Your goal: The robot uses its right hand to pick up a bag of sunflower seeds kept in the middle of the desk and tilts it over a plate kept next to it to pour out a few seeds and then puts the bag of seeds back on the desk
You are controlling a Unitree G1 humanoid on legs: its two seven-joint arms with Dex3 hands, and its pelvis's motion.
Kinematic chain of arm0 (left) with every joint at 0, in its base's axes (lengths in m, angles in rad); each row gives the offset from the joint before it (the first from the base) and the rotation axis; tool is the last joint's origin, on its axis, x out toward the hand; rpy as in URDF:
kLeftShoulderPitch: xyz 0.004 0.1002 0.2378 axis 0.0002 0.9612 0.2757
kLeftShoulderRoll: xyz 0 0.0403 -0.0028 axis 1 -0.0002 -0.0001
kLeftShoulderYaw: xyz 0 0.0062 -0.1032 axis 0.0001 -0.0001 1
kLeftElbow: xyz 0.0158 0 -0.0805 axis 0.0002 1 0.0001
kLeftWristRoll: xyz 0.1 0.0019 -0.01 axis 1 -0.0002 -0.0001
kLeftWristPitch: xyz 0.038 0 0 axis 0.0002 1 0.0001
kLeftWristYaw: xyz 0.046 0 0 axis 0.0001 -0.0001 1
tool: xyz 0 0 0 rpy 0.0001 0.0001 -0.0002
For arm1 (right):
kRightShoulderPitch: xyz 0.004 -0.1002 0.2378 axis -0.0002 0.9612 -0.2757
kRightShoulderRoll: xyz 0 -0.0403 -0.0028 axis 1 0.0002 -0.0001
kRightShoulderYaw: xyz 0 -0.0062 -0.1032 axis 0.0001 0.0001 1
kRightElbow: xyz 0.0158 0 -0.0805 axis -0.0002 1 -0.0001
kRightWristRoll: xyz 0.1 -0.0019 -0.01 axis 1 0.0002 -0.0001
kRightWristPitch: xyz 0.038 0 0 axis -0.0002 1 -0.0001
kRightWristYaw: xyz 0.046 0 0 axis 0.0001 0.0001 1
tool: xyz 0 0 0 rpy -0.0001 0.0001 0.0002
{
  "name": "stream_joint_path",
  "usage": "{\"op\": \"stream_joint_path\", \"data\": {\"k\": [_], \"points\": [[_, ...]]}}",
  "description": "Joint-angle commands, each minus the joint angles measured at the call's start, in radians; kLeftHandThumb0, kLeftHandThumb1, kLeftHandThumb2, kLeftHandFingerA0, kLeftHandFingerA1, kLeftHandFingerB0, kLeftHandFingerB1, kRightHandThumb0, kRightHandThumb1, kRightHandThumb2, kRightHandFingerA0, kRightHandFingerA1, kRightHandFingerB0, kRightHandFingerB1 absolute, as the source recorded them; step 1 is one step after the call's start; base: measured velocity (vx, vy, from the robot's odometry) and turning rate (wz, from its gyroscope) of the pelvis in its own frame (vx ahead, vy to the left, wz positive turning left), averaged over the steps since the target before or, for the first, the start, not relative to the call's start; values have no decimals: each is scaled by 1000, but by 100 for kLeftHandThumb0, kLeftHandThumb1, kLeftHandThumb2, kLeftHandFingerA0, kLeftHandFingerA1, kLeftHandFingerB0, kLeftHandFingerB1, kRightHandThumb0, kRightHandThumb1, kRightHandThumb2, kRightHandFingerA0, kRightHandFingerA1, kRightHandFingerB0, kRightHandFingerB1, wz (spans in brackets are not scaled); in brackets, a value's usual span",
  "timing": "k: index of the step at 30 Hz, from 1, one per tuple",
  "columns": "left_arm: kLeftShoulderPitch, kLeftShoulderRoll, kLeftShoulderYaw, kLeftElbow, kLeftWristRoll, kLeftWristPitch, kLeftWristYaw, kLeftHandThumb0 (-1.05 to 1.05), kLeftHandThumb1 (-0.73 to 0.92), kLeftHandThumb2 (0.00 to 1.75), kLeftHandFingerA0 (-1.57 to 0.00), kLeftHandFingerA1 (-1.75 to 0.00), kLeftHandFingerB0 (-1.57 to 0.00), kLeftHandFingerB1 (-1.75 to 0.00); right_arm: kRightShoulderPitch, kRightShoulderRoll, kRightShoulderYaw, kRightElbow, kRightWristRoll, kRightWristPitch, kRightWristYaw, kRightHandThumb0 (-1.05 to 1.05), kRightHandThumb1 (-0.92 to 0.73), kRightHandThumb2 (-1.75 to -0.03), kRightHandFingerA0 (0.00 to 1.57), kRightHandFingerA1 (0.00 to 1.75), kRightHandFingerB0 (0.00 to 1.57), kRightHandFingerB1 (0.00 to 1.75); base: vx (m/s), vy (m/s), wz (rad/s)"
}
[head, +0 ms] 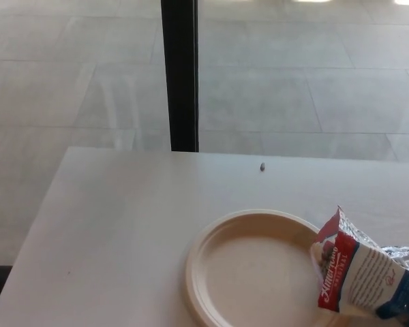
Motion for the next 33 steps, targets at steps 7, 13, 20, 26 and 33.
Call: {"op": "stream_joint_path", "data": {"k": [7, 13, 20, 26, 33], "points": [[24, 20, -46, 14, -4, -77, -24, -78, 76, 63, -43, -53, -37, -36, 82, -123, 392, -256, -275, -107, 128, -102, -61, -97, 0, 0, 0, 1, 0, 0, 0], [19, 21, -50, 13, -16, -56, -20, -76, 77, 63, -40, -55, -36, -36, 82, -111, 532, -258, -320, -119, 137, -101, -60, -96, 0, 3, 0, 0, 0, 0, 0], [18, 21, -59, 16, -14, -65, -18, -77, 76, 63, -43, -54, -37, -36, 34, -120, 669, -195, -449, -117, 80, -105, -63, -100, 0, 0, 0, 1, 0, 0, 0], [17, 25, -62, 13, -19, -60, -19, -78, 76, 63, -41, -54, -37, -37, 4, -142, 722, -167, -511, -136, 58, -104, -62, -98, 0, 0, 0, 1, 0, 0, 0], [13, 23, -73, 23, -13, -70, -7, -81, 76, 64, -45, -52, -40, -35, -36, -138, 743, -108, -528, -161, 34, -103, -61, -98, 0, 0, 0, 3, 0, 0, 0]]}}
